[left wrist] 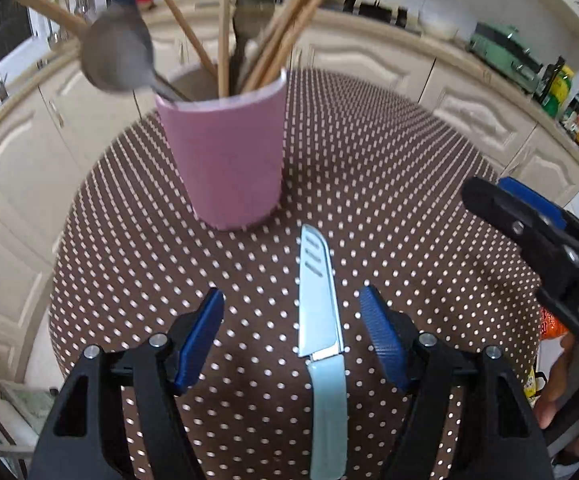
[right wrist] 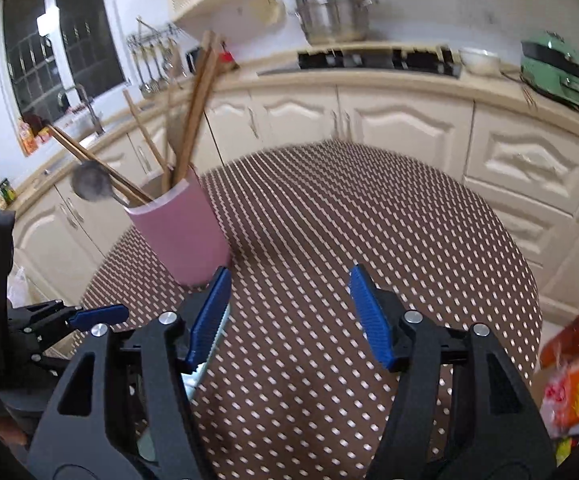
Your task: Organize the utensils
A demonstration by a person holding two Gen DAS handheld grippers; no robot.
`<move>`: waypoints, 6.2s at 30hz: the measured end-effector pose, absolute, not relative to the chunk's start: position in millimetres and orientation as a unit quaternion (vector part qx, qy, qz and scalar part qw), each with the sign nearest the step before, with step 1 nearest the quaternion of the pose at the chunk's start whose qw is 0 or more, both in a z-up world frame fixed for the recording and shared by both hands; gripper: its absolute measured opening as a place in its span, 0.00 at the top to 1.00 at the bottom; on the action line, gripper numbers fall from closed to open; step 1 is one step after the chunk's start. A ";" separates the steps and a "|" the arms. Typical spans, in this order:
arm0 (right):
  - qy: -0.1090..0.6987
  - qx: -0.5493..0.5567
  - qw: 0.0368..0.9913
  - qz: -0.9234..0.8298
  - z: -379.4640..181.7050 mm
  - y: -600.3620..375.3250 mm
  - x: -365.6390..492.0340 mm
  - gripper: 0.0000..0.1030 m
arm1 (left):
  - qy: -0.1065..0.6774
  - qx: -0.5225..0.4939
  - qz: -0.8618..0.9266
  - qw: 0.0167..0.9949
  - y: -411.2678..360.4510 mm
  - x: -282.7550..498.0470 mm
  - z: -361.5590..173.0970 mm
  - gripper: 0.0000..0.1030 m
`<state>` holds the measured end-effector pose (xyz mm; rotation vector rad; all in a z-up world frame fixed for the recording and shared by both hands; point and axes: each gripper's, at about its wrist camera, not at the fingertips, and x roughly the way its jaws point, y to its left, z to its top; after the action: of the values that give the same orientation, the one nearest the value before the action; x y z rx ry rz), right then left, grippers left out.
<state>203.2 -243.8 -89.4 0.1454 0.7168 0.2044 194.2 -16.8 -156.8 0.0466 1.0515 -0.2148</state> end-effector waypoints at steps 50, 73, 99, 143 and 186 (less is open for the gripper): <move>0.324 0.118 0.929 0.138 -81.7 -243.9 231.9 0.35 | 0.204 -0.042 -0.071 0.975 -6.3 167.4 -39.7 0.77; 0.270 0.128 0.938 0.178 -41.3 -211.8 274.1 0.33 | 0.148 -0.067 -0.040 0.986 6.7 208.8 -15.7 0.77; 0.256 0.128 0.946 0.152 -32.3 -216.9 250.6 0.31 | 0.243 -0.036 -0.043 0.968 1.5 225.0 -67.0 0.60; 0.068 0.019 0.991 0.115 72.0 -202.9 50.7 0.08 | 0.048 0.005 -0.003 0.999 38.2 -19.4 55.0 0.17; 0.024 0.014 0.993 0.118 71.1 -204.3 36.1 0.07 | 0.035 0.012 0.014 0.999 38.6 -24.9 52.9 0.16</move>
<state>36.1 -204.3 71.1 0.0283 0.0491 0.2370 -24.9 38.6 52.9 0.0236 0.0700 0.0283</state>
